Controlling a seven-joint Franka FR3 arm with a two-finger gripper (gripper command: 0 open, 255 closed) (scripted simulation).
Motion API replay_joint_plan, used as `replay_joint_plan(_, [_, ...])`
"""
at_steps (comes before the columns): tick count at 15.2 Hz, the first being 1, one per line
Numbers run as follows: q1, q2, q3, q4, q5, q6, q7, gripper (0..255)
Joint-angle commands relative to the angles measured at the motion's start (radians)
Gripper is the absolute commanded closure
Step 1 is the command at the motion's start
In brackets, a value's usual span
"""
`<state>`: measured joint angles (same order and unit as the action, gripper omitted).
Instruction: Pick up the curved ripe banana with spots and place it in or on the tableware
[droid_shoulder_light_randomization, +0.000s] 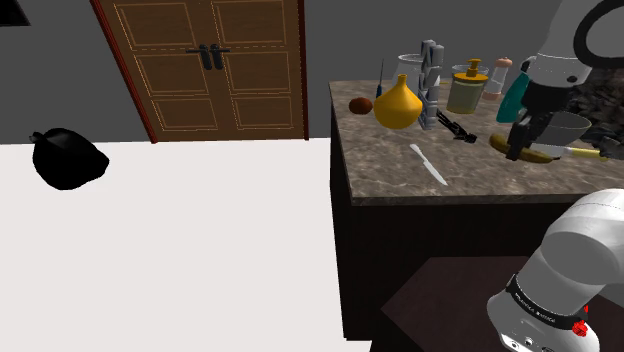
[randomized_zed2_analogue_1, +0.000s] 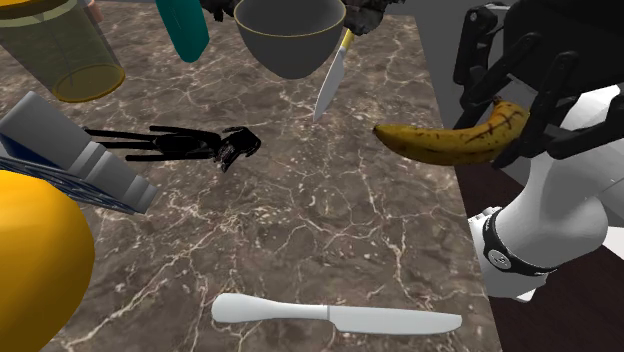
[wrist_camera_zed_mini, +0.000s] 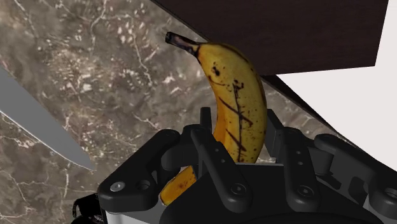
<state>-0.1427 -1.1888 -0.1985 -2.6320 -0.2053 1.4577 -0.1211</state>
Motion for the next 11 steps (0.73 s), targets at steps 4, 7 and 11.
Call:
replay_joint_plan(4, [0.006,0.026,0.011,0.075,0.011,-0.049,-0.003,255])
replay_joint_plan(7, [0.009,0.047,0.017,0.125,0.017,-0.078,-0.005,255])
replay_joint_plan(11, [0.013,0.076,0.024,0.192,0.024,-0.116,-0.007,255])
